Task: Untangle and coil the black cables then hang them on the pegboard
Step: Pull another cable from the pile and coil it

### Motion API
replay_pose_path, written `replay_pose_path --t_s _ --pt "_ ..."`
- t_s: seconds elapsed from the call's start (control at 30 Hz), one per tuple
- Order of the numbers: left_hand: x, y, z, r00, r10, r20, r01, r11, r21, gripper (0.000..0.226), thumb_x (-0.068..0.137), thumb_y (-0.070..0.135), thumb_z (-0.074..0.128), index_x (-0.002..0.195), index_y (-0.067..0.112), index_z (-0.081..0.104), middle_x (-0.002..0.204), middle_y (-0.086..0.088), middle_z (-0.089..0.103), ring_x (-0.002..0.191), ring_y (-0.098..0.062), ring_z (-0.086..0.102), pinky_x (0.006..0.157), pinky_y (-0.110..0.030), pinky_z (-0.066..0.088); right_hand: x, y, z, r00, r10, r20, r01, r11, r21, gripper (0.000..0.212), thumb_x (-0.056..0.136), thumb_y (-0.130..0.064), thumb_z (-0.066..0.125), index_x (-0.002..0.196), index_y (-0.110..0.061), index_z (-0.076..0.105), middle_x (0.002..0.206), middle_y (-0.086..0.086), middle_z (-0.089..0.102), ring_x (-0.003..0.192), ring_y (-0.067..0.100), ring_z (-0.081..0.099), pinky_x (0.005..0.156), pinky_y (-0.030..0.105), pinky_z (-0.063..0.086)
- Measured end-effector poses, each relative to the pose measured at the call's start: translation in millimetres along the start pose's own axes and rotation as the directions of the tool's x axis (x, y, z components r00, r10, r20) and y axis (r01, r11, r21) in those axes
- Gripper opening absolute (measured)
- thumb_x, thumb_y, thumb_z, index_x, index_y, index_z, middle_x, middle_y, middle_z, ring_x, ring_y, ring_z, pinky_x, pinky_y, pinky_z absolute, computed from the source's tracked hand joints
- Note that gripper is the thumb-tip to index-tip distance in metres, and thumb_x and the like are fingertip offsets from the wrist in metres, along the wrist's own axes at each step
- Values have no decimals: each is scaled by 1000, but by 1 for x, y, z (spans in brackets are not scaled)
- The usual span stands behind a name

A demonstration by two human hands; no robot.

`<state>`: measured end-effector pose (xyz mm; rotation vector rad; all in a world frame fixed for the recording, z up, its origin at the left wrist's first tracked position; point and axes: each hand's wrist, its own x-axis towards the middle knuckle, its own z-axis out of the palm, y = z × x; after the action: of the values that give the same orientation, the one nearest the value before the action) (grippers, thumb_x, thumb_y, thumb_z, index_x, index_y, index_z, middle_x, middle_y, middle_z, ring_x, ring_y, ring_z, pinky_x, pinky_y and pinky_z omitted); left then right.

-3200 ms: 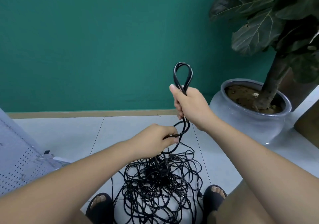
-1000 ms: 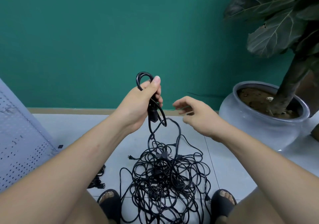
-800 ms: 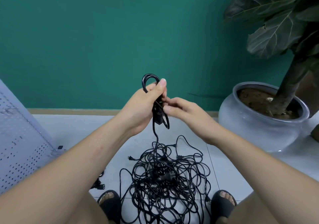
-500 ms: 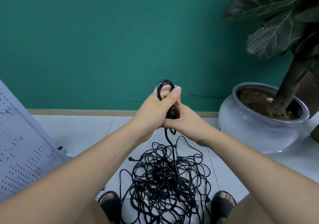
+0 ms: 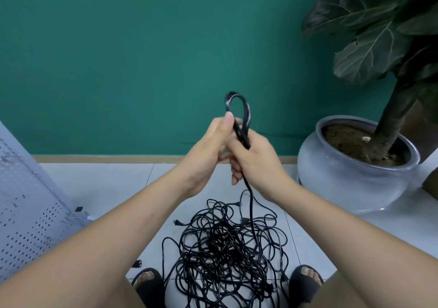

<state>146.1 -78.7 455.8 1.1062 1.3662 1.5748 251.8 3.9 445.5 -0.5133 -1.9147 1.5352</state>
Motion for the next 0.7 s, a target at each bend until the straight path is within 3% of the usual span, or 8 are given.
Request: replay_pose_path --t_s 0.07,0.13,0.23,0.37,0.47,0.53,0.6,0.7 --pt "-2 -15 0 992 -88 88 90 996 -17 77 103 73 33 138 7 50 87 -7 61 78 -25 62 82 -43 52 6 -4 -11 998 20 -65 -16 997 72 34 109 -27 64 75 -31 63 55 6 45 46 24 43 47 36 47" --pt "-5 -32 4 956 -214 199 210 977 41 62 105 72 26 124 21 55 99 3 72 99 -21 70 103 -42 46 10 -7 -23 989 53 -135 -35 990 135 38 108 -28 65 75 -17 50 56 7 44 47 24 42 48 36 44" --pt "-14 -59 16 861 -405 306 349 910 222 57 103 59 25 131 24 61 123 -3 79 128 -22 67 123 -48 34 13 -8 -34 972 109 -207 -63 974 216 40 109 -29 65 77 -17 43 60 6 48 50 23 43 47 32 42" --pt "-28 -78 35 790 -540 290 430 826 365 50 109 51 29 119 25 70 122 3 80 119 -15 70 115 -38 42 15 -9 -40 961 147 -233 -71 949 306 43 108 -31 67 79 -21 37 60 3 41 49 20 36 46 29 36" --pt "-37 -87 41 822 -507 259 367 820 439 42 116 41 36 108 17 70 119 -5 80 99 -10 67 98 -29 47 15 -10 -41 953 151 -261 -59 943 329 45 107 -35 68 81 -23 34 59 0 34 49 18 30 46 29 29" --pt "-41 -89 42 833 -481 274 327 827 458 40 116 41 37 104 18 67 111 -9 81 95 -11 67 96 -34 50 17 -8 -43 940 144 -310 -44 950 309 45 107 -37 68 82 -22 34 59 0 32 50 19 28 47 30 27" --pt "-42 -84 44 850 -459 259 258 791 555 41 115 45 38 98 18 65 95 -8 82 81 -13 64 87 -36 53 19 -5 -47 924 77 -374 -1 980 199 47 105 -42 69 81 -23 34 62 0 31 54 21 28 50 33 27" --pt "-46 -67 49 900 -392 191 123 648 751 43 113 50 40 95 18 63 67 -3 72 58 -17 60 71 -33 54 23 3 -55 886 -178 -428 81 968 -236 49 104 -46 69 76 -19 38 65 -5 39 59 13 34 57 26 34"
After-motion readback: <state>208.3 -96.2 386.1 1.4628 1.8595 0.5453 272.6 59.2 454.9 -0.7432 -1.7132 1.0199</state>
